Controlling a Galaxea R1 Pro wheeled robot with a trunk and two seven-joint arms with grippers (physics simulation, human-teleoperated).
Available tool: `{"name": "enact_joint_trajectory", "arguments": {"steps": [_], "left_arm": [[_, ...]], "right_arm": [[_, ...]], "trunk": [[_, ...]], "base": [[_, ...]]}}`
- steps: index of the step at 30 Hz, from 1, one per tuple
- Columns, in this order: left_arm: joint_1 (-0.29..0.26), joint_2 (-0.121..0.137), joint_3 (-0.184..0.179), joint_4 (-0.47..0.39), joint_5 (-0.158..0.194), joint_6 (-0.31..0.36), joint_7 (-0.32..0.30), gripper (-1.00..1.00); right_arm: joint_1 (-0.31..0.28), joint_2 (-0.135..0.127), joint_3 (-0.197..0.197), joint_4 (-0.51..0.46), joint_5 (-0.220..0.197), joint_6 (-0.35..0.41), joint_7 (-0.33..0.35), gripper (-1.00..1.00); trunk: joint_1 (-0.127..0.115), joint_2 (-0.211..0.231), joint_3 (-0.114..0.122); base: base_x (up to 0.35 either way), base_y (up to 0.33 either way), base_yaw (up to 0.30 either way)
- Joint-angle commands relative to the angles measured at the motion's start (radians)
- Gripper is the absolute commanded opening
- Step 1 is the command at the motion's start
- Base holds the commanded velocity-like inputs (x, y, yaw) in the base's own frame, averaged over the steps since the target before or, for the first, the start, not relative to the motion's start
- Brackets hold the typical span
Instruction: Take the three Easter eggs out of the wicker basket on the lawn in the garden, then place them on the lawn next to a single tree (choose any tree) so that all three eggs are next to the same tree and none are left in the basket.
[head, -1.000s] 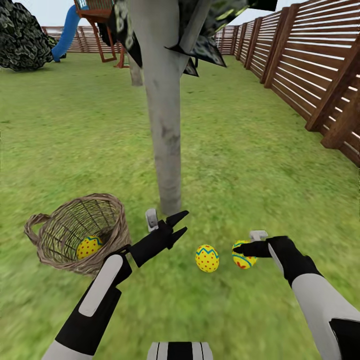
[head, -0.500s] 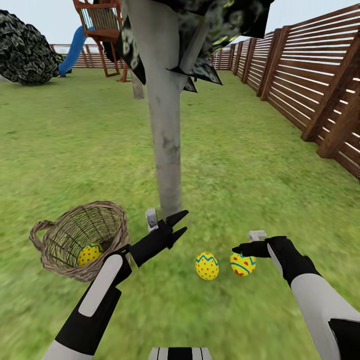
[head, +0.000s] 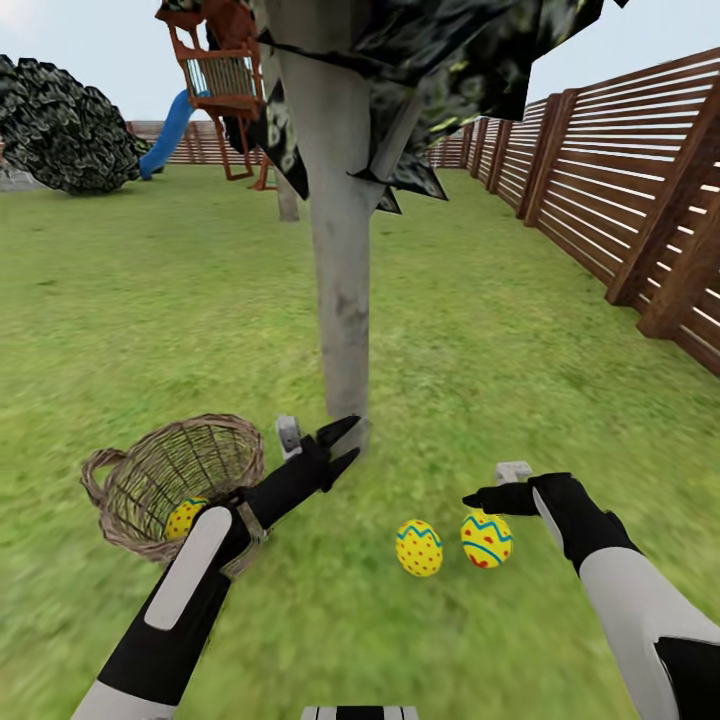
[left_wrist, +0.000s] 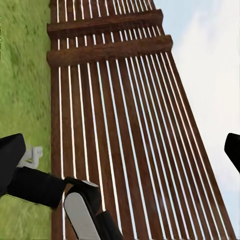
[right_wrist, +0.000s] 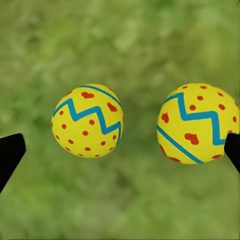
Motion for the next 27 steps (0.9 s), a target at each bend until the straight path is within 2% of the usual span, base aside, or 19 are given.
{"name": "enact_joint_trajectory", "arguments": {"steps": [1, 4, 7, 9, 14, 17, 23, 27], "left_arm": [[-0.001, 0.004, 0.012, 0.001, 0.007, 0.004, -0.003, 1.0], [-0.001, 0.026, 0.03, 0.0, 0.032, 0.005, -0.004, 1.0], [-0.001, 0.035, 0.035, 0.0, 0.066, 0.005, -0.004, 1.0], [-0.001, 0.037, 0.036, 0.0, 0.074, 0.005, -0.004, 1.0], [-0.001, 0.039, 0.038, 0.0, 0.081, 0.005, -0.004, 1.0], [0.002, 0.041, 0.041, 0.001, 0.082, 0.005, -0.004, 1.0], [0.009, 0.042, 0.072, 0.003, 0.083, 0.006, -0.004, 1.0], [0.01, 0.042, 0.08, 0.003, 0.083, 0.005, -0.005, 1.0]], "right_arm": [[0.0, 0.001, -0.005, -0.002, 0.011, 0.004, 0.009, 1.0], [0.0, 0.001, -0.005, -0.002, 0.01, 0.005, 0.006, 1.0], [0.0, 0.001, -0.006, -0.001, 0.01, 0.006, 0.004, 1.0], [0.0, 0.001, -0.006, -0.001, 0.009, 0.006, 0.003, 1.0], [0.0, 0.002, -0.006, 0.002, 0.008, 0.006, 0.003, 1.0], [0.0, 0.002, -0.005, 0.006, 0.008, 0.005, 0.003, 1.0], [0.0, 0.004, -0.004, 0.011, 0.008, 0.003, 0.002, 1.0], [0.0, 0.02, -0.003, 0.013, 0.01, 0.001, 0.001, 1.0]], "trunk": [[-0.001, 0.0, 0.003], [-0.002, 0.001, 0.015], [-0.003, 0.001, 0.026], [-0.004, 0.002, 0.034], [-0.008, 0.006, 0.053], [-0.019, 0.027, 0.063], [-0.042, 0.069, 0.081], [-0.05, 0.083, 0.088]], "base": [[0.0, 0.0, 0.253], [0.0, 0.0, 0.274], [0.0, 0.0, 0.286], [0.0, 0.0, 0.29], [-0.165, 0.0, 0.291], [-0.138, 0.0, 0.291], [-0.016, 0.0, 0.292], [-0.001, 0.0, 0.292]]}}
